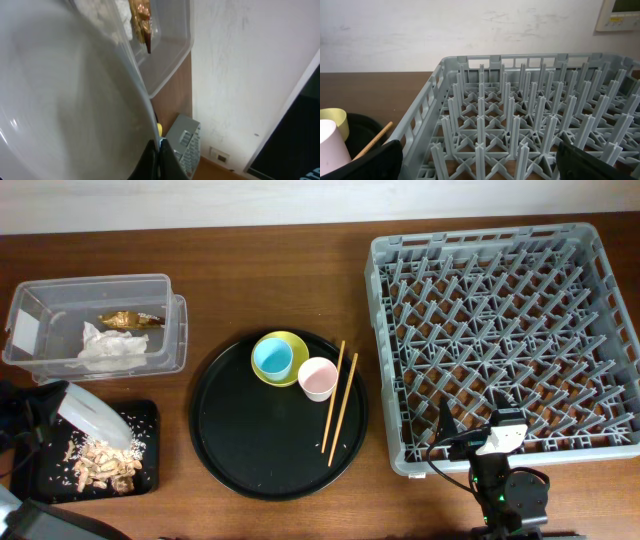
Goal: Sort waste into correct bins and load items into the dishwasher rack
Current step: 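Tilt the plate to dump rice and shells onto the black tray, then carry the empty white plate back and set it on the round tray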
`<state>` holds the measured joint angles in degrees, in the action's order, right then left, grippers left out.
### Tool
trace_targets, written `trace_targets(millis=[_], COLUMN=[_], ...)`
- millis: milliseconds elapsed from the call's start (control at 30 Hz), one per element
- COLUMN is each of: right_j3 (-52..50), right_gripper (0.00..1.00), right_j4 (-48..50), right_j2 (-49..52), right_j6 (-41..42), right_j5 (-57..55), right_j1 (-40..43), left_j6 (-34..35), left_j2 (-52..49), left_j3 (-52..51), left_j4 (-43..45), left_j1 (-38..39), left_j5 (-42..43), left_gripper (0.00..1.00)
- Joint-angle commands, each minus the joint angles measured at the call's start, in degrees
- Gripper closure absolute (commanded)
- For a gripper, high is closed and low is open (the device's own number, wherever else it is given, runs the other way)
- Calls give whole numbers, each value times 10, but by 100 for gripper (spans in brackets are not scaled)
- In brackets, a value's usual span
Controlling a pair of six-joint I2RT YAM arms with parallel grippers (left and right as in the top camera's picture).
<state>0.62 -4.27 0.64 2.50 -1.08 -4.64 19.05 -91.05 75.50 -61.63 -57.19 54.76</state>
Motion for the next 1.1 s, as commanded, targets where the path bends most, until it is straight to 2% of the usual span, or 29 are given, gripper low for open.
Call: trace_targets(millis=[0, 33, 67, 100, 133, 167, 233, 267, 367, 467, 567, 733, 800, 867, 900, 967, 1000, 1067], right_j3=[-3, -3, -3, -3, -3, -3, -3, -3, -3, -3, -3, -3, -3, -3, -3, -3, -3, -3], right_gripper=[1, 2, 2, 1, 2, 2, 2, 2, 2, 2, 2, 1, 1, 2, 2, 2, 2, 2], right_j4=[-3, -3, -3, -3, -3, -3, -3, -3, -3, -3, -3, -3, -3, -3, -3, -3, -3, -3], right_j2=[-3, -3, -3, -3, -3, -3, -3, -3, -3, -3, -3, -3, -3, -3, -3, -3, -3, -3], right_j6=[-4, -4, -4, -4, -4, -4, -4, -4, -4, -4, -4, -4, -4, -4, -4, -4, -4, -4], right_j5=[-7, -7, -7, -7, -7, -7, -7, -7, -7, -7, -7, -7, -7, -7, -7, -7, -7, -7], right_j1=[3, 3, 3, 3, 3, 3, 3, 3, 3, 3, 3, 3, 3, 3, 3, 3, 3, 3], left_j6=[-3, -3, -10, -47, -33, -26, -23, -23, -25, -101, -157, -157, -156, -136, -114, -30, 33, 103], left_j2=[14, 14, 14, 14, 13, 14, 14, 16, 20, 24, 40, 69, 71, 71, 71, 71, 71, 70], left_j3=[-2, -2, -2, -2, -2, -2, -2, -2, -2, -2, -2, -2, -2, -2, -2, -2, -2, -2], left_j4=[3, 34, 46, 60, 80, 44, 28, -16, -71, -203, -267, -258, -234, -213, -185, -143, -129, -113], left_j1=[-3, -3, -4, -3, -2, -4, -7, -7, -7, 2, 58, 245, 345, 477, 540, 638, 707, 810], left_j5=[2, -11, 23, 95, 120, 132, 92, 95, 99, 92, 53, -27, -72, -124, -157, -276, -365, -486], left_gripper=[99, 100, 100, 100, 100, 100, 100, 100, 100, 100, 100, 100, 100, 100, 100, 100, 100, 100])
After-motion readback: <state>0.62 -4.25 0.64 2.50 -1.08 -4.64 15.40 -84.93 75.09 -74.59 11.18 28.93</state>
